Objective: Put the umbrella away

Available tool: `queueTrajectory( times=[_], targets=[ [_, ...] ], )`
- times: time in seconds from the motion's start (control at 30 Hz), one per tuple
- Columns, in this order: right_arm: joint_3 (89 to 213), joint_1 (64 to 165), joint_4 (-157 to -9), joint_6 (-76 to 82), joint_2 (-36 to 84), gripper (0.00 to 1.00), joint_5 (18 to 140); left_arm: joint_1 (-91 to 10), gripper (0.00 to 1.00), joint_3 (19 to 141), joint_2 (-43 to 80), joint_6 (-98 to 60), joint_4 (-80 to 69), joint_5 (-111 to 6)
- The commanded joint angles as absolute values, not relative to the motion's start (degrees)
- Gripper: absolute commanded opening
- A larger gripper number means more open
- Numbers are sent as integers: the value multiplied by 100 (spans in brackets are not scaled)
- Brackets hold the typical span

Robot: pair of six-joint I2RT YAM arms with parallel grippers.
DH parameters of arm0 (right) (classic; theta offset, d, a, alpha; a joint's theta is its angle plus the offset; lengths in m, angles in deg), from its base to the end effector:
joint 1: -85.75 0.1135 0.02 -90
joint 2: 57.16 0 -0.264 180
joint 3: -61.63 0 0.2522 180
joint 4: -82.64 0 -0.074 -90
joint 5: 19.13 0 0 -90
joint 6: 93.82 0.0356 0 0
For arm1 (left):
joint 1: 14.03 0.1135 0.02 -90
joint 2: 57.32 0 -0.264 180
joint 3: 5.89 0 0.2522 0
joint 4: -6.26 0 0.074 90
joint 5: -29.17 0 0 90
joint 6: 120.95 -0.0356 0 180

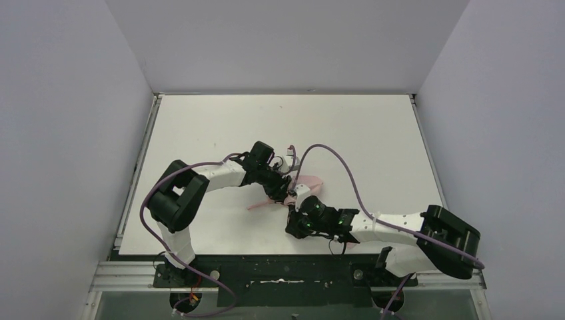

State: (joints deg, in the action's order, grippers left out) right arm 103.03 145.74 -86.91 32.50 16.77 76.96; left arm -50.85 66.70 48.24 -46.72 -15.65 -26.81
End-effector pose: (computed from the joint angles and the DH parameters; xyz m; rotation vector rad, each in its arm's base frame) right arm 0.1166 0.2094 0.1570 -0.5739 2.4544 0.9061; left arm 0.2778 -0.2329 0.1459 1.3269 2.1381 -0.8981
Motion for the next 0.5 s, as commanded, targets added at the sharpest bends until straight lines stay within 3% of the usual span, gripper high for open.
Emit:
queueTrajectory(
  times=[0.0,0.27,0.47],
  targets=[
    [10736,14965,-9640,2967,2069,0,8426,-5007,0,6769,4874,-4677,-1332,-3637],
    [10959,15334,-9444,2582,2417,0,7877,-5015,0,6665,4804,-4856,-1274,-3623],
    [10471,15384,-8888,2560,1190,0,6113,-5037,0,6453,4736,-5088,-1059,-3538]
  ],
)
